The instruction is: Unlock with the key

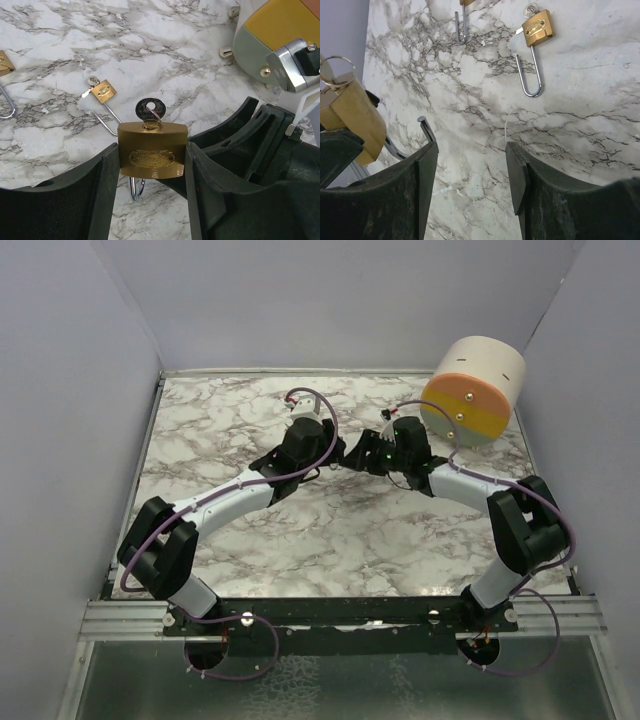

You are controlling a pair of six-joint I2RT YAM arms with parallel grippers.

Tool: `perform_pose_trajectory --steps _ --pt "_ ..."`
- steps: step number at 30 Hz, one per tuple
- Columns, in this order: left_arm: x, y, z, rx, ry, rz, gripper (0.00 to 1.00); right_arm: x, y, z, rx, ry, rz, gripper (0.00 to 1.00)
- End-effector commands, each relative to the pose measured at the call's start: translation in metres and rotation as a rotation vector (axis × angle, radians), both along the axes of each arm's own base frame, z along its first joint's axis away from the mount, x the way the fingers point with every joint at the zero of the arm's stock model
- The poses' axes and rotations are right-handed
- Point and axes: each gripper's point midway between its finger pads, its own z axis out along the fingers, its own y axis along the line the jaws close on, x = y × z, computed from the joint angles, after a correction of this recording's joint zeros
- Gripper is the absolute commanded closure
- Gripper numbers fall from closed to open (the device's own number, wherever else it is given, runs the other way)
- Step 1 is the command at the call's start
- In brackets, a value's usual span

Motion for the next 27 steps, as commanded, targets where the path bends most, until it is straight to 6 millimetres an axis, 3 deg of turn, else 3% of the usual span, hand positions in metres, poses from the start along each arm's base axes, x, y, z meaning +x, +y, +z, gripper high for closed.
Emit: perform_pose_trajectory --steps 1,16,27 --pt "0.000 -0.008 0.042 -0.117 -0.086 -0.018 1.00 0.007 0.001 0.008 0.051 -0.014 0.012 0.43" --pt "0.002 -0.017 0.041 -0.135 -0.070 -0.040 1.00 0.008 0.004 0.010 0.051 -0.017 0.037 0.43" --pt "0.002 -0.025 0.029 -0.143 -0.040 -0.064 1.00 0.005 0.011 0.008 0.072 -0.010 0.085 0.43"
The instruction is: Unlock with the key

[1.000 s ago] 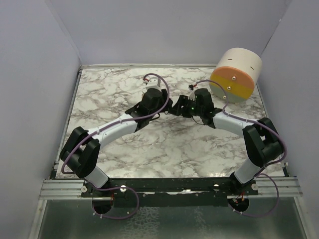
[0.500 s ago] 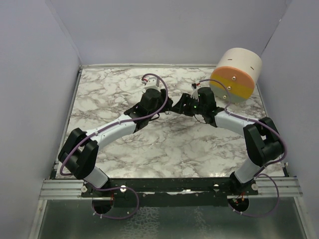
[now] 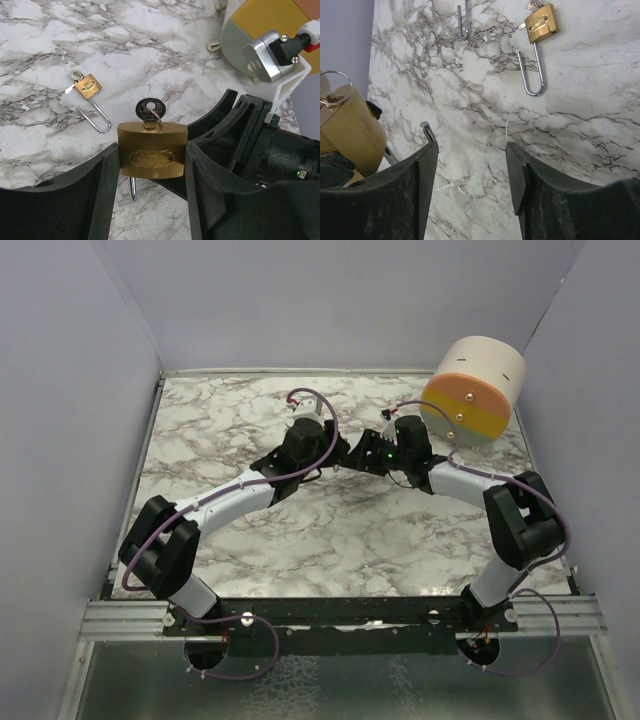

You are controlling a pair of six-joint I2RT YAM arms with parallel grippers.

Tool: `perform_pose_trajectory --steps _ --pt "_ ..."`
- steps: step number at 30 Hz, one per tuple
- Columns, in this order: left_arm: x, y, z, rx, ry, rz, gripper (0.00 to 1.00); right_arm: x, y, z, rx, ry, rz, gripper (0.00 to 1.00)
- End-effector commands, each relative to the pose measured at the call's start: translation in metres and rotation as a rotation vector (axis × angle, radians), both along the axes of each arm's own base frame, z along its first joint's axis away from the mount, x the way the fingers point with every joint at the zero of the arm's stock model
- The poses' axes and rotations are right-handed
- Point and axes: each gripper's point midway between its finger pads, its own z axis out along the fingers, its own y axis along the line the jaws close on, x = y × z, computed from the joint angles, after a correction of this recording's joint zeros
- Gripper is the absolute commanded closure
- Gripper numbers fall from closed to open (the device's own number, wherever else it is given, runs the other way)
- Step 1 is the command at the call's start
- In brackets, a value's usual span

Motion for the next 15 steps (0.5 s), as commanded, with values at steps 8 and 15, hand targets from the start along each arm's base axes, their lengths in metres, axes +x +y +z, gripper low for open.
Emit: perform_pose_trajectory --steps 8,15 --pt "0.017 0.016 0.002 0.058 -0.027 0.104 1.00 0.019 -0.031 -0.001 -0.095 0.002 -0.161 0.43" --pt "0.024 0.066 -0.028 0.222 0.047 0.276 1.00 0.022 -0.063 0.003 -0.133 -0.021 -0.225 0.43"
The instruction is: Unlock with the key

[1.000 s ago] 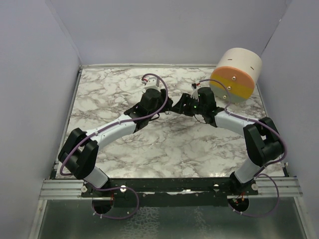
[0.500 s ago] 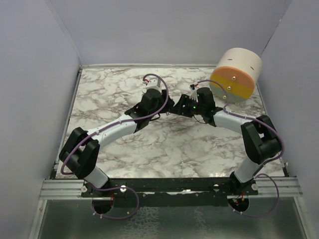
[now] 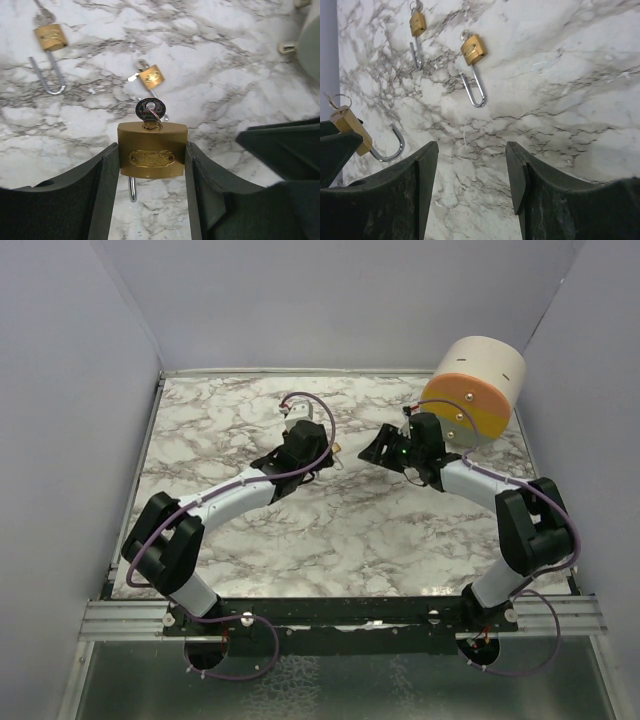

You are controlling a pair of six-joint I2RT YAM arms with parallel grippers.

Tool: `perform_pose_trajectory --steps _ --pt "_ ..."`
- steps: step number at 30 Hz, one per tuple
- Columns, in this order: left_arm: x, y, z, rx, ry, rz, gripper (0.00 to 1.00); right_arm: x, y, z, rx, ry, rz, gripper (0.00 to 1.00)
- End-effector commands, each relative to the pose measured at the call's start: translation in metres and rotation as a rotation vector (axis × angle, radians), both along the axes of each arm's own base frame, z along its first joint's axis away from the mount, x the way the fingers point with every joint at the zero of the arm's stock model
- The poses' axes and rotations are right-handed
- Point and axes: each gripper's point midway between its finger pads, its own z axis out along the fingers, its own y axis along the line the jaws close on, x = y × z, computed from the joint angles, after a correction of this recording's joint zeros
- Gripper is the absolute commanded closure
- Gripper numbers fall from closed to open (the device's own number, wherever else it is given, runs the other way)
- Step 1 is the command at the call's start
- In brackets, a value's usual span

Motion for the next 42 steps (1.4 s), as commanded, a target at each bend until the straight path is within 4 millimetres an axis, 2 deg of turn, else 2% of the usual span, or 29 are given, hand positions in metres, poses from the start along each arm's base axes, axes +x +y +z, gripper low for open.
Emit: perform_pose_trajectory --steps 1,6,13,18,23,27,37,40,42 --pt "0.016 0.042 -0.002 0.129 0.009 0.195 1.00 0.004 -0.023 0.012 -0.064 -0.048 -0.062 0.43" --pt "0.015 0.065 -0.026 0.272 0.101 0.308 1.00 0.004 -0.023 0.019 -0.068 -0.067 -0.057 0.43" --pt "0.012 0.066 -0.061 0.355 0.201 0.316 1.00 0.001 -0.021 0.020 -0.053 -0.063 -0.047 0.43" --pt "0.013 0.057 -0.079 0.362 0.255 0.291 1.00 -0.003 -0.023 0.021 -0.052 -0.065 -0.051 0.43" --pt "0.018 0.040 -0.088 0.339 0.283 0.231 1.00 -0.004 -0.024 0.021 -0.058 -0.069 -0.050 0.43" --pt "0.016 0.030 -0.105 0.337 0.322 0.183 1.00 -0.005 -0.025 0.025 -0.060 -0.079 -0.052 0.43" --pt "0.014 0.018 -0.115 0.325 0.347 0.091 1.00 -0.006 -0.029 0.029 -0.080 -0.106 -0.044 0.43" --pt "0.013 0.013 -0.117 0.307 0.362 0.050 0.83 -0.006 -0.030 0.029 -0.080 -0.106 -0.045 0.43" --pt "0.012 0.009 -0.119 0.284 0.379 0.018 0.56 -0.007 -0.029 0.029 -0.079 -0.108 -0.043 0.43"
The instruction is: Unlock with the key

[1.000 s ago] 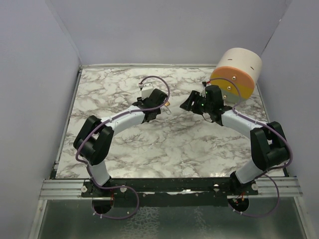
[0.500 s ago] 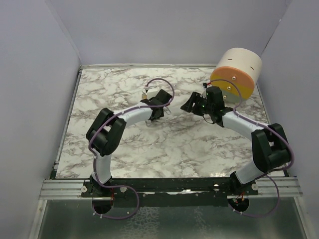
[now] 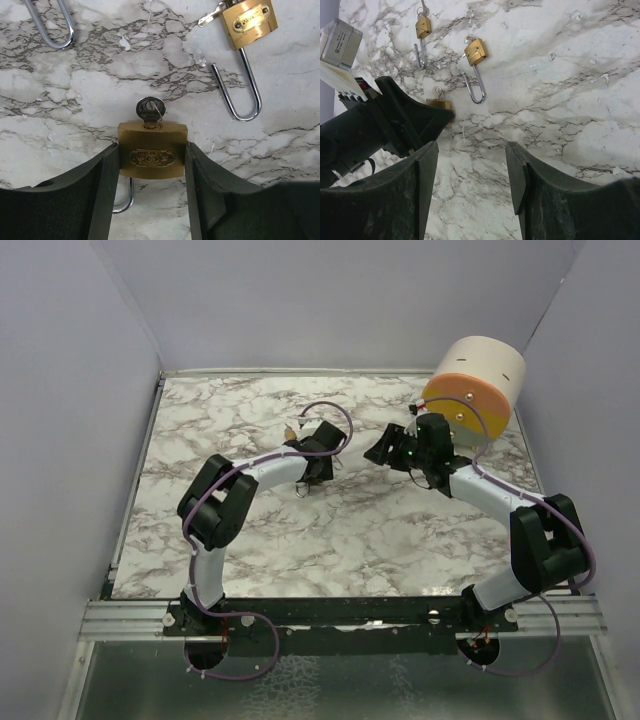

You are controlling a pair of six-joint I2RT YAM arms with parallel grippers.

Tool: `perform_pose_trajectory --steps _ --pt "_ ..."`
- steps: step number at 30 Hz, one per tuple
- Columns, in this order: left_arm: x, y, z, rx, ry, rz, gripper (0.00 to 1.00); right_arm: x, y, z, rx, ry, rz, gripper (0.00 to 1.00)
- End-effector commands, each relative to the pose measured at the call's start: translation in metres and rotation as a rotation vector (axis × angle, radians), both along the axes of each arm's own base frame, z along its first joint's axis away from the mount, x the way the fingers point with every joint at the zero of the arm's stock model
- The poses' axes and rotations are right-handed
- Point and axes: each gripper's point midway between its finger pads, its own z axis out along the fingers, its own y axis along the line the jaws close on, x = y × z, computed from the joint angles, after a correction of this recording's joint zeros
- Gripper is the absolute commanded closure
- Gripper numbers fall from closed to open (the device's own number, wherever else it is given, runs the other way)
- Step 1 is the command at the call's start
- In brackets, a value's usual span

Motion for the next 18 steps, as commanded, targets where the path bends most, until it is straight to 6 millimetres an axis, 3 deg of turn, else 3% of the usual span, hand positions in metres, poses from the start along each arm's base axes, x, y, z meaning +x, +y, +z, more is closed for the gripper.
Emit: perform_pose_trajectory --steps 1,3,5,8,12,15,18 --pt "0.005 -0.018 0.002 -0.088 0.021 -0.076 0.42 -0.001 -0.005 0.004 -0.022 -0.019 -0.014 0.43" --pt "0.005 -0.018 0.001 -0.106 0.035 -0.074 0.17 -0.001 -0.005 0.004 -0.022 -0.020 -0.014 0.43" --pt "0.007 -0.017 0.003 -0.115 0.034 -0.065 0.02 -0.001 -0.005 0.003 -0.025 -0.021 -0.013 0.43" --pt "0.012 -0.011 0.016 -0.107 -0.005 -0.045 0.01 -0.002 -0.005 0.002 -0.030 -0.022 -0.009 0.43" --pt "0.028 0.007 0.062 -0.070 -0.145 0.012 0.01 -0.002 -0.008 0.004 -0.039 -0.050 -0.020 0.37" --pt "0.037 0.037 0.101 -0.043 -0.280 0.109 0.01 0.001 -0.017 0.009 -0.061 -0.124 -0.046 0.30" --pt "0.038 0.086 0.129 -0.079 -0.356 0.265 0.01 0.004 -0.029 0.008 -0.108 -0.141 -0.093 0.25"
